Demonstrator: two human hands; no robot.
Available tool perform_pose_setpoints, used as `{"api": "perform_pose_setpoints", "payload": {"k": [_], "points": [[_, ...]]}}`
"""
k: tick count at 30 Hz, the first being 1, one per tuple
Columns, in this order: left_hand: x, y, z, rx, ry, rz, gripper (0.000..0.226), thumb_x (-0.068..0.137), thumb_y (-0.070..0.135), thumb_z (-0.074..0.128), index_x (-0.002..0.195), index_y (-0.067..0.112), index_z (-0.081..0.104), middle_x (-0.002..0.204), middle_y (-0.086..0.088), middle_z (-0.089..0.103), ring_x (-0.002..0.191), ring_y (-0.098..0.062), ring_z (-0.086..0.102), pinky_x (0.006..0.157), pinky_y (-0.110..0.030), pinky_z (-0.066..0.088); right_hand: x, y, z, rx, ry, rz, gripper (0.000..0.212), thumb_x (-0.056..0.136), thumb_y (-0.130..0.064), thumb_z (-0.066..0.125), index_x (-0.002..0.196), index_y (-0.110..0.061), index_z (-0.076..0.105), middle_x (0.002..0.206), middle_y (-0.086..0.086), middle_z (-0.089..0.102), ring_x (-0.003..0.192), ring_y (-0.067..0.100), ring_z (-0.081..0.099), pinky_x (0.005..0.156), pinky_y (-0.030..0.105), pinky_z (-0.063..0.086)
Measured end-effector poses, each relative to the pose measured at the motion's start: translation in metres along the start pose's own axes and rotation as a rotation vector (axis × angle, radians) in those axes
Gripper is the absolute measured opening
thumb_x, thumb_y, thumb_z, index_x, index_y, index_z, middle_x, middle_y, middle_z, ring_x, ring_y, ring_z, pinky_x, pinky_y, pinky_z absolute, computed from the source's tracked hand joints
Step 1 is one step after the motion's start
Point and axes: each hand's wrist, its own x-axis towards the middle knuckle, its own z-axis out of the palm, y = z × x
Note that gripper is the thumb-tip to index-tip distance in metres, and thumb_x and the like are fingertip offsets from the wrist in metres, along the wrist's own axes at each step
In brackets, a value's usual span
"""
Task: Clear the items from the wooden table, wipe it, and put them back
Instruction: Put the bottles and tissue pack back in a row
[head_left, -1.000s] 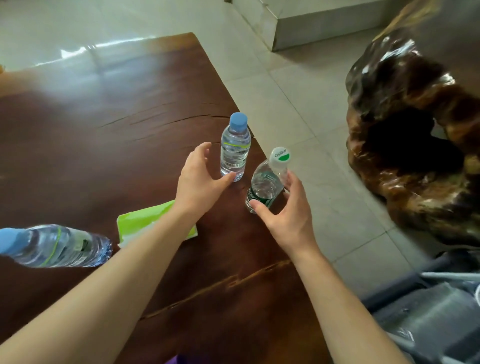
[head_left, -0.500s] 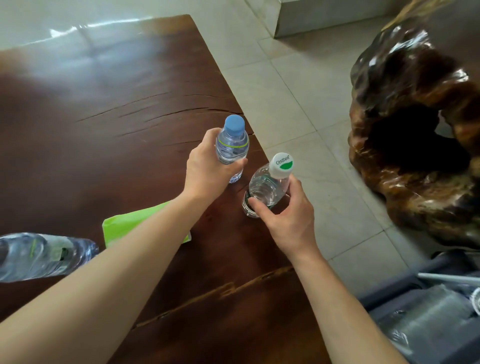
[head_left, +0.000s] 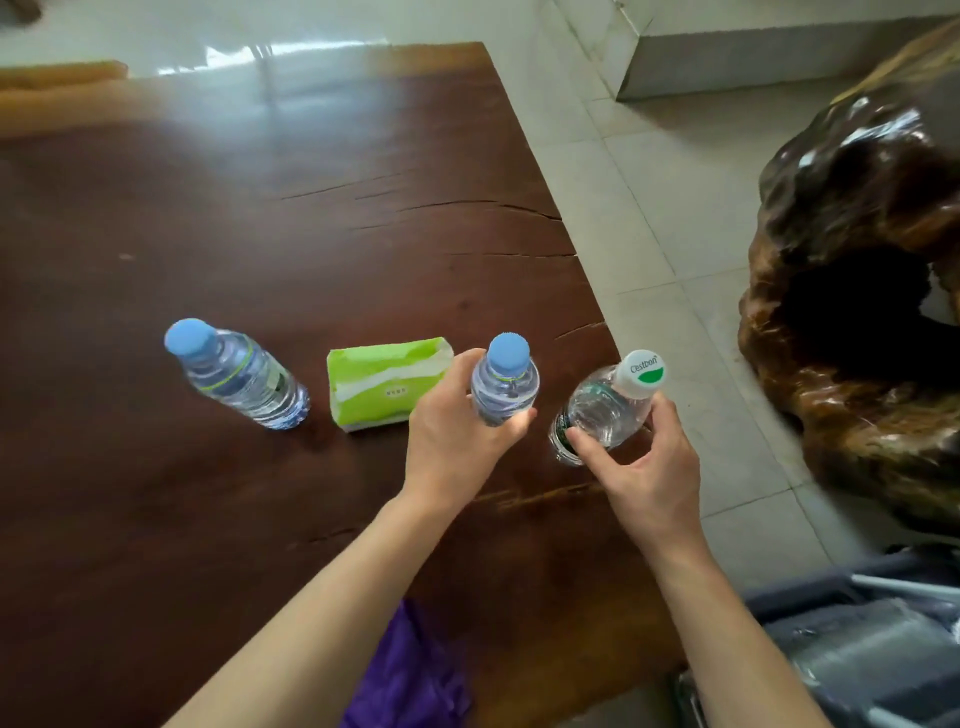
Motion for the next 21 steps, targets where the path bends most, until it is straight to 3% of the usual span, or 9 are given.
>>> {"api": "perform_pose_setpoints", "payload": {"k": [4,9,17,21], "points": [[-0.056,-0.011,-0.033,-0.025,0.056,-0.087,0.062,0.066,0.038,0.087,0.121,0.026,0.061,0.104,0.011,0.075,0.095,-0.009,0.072,0.085,-0.039,0.058,-0.042,-0.017,0.000,0.003,-0.051,-0.021,0.073,0.069,-0.063,0.074,0.127,-0.024,0.054,0.121,-0.005,0.067,0.108,0.007,0.063,0.088,0.006,0.045],[-0.109,-0.032,-0.087,-0.005,0.178,-0.175,0.066,0.062,0.039,0.090,0.120,0.038,0.059,0.103,0.018,0.075,0.091,0.000,0.073,0.084,-0.037,0.059,-0.087,-0.046,0.021,0.049,-0.145,-0.070,0.071,0.070,-0.059,0.075,0.129,-0.024,0.056,0.120,-0.008,0.066,0.108,-0.002,0.061,0.089,0.013,0.051],[-0.163,-0.081,-0.191,0.083,0.441,-0.368,0.063,0.062,0.037,0.092,0.117,0.027,0.064,0.099,0.013,0.076,0.087,-0.001,0.072,0.081,-0.035,0.059,-0.132,-0.104,0.092,0.106,-0.285,-0.189,0.066,0.070,-0.041,0.087,0.126,-0.021,0.059,0.116,-0.006,0.069,0.105,0.010,0.067,0.092,0.032,0.055],[-0.175,-0.101,-0.237,0.107,0.553,-0.429,0.061,0.064,0.036,0.091,0.117,0.027,0.064,0.099,0.013,0.076,0.086,-0.005,0.071,0.082,-0.036,0.058,-0.140,-0.139,0.132,0.155,-0.356,-0.232,0.067,0.071,-0.036,0.090,0.129,-0.023,0.058,0.117,-0.009,0.070,0.106,0.006,0.067,0.094,0.023,0.054]]}}
